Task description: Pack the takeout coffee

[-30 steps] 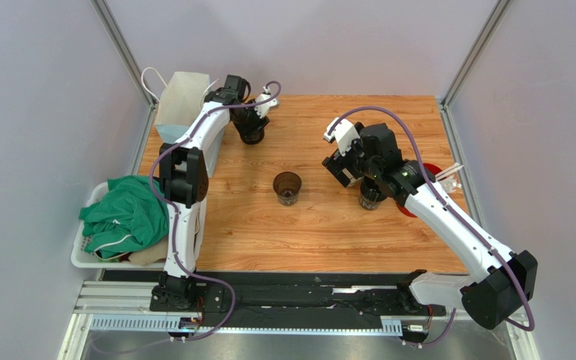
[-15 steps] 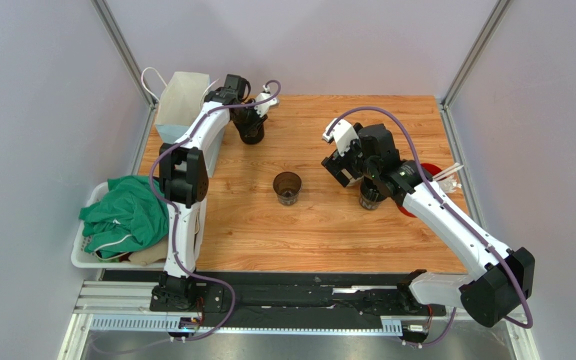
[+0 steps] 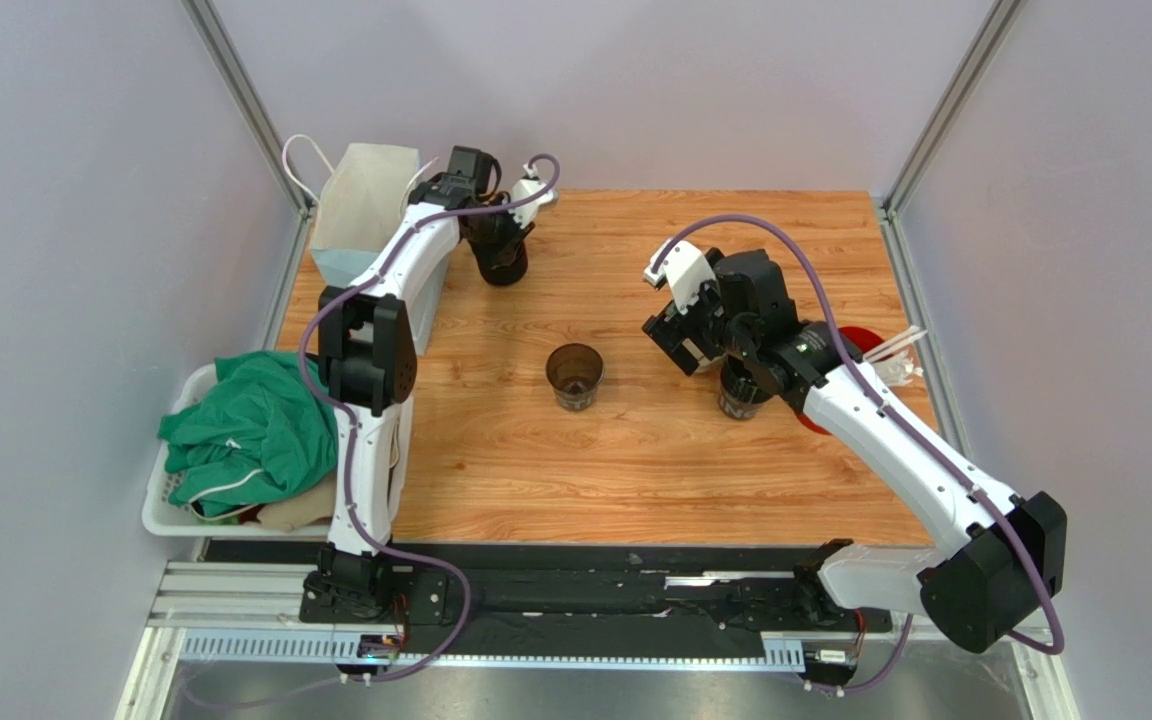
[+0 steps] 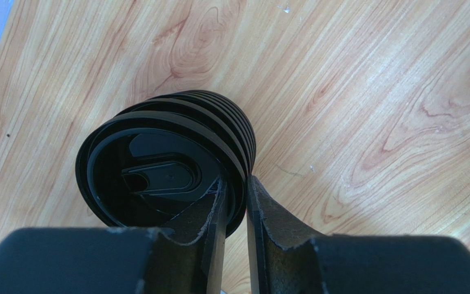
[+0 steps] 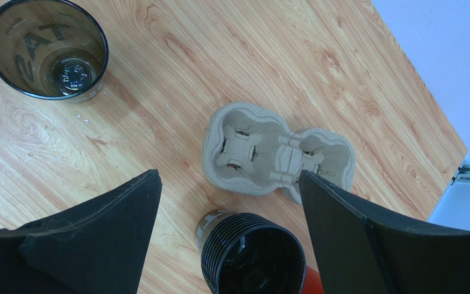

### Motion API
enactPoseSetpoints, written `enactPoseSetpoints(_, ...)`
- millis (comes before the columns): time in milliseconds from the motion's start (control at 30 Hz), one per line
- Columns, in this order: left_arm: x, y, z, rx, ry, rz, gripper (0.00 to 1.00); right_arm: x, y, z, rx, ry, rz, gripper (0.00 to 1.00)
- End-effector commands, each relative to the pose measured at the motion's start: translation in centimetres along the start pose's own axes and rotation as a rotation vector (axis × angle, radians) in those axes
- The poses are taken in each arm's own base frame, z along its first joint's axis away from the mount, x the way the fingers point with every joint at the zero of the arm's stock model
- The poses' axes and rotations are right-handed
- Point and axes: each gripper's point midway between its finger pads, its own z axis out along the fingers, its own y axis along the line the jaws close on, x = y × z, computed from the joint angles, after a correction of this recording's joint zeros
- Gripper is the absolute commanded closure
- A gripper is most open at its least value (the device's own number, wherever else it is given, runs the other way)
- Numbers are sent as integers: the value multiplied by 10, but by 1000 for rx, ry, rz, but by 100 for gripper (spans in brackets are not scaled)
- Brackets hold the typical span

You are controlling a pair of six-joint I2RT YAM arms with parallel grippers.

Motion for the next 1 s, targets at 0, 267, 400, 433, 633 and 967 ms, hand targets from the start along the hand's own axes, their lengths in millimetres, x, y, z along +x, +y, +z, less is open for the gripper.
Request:
enactPoseSetpoints(0, -36, 12, -40, -68, -97, 7, 75, -10, -5, 1, 24, -42, 10, 11)
enactPoseSetpoints(267, -56, 7, -66, -68, -156, -1, 76, -9, -4, 5, 19, -43, 16, 11)
enactPoseSetpoints(400, -76, -9, -97, -27, -226, -10, 76, -12, -4, 3, 19, -59, 23, 11)
enactPoseSetpoints(433, -85, -16, -111, -9, -259, -8, 76, -15, -4, 0, 19, -71, 27, 11)
enactPoseSetpoints(633, -115, -66, -172, 152, -397, -16, 76, -27, 1, -11, -15, -137, 42, 10)
enactPoseSetpoints(967, -121, -189, -291, 564, -602, 39, 76, -100, 10, -80, -142, -452, 109, 10)
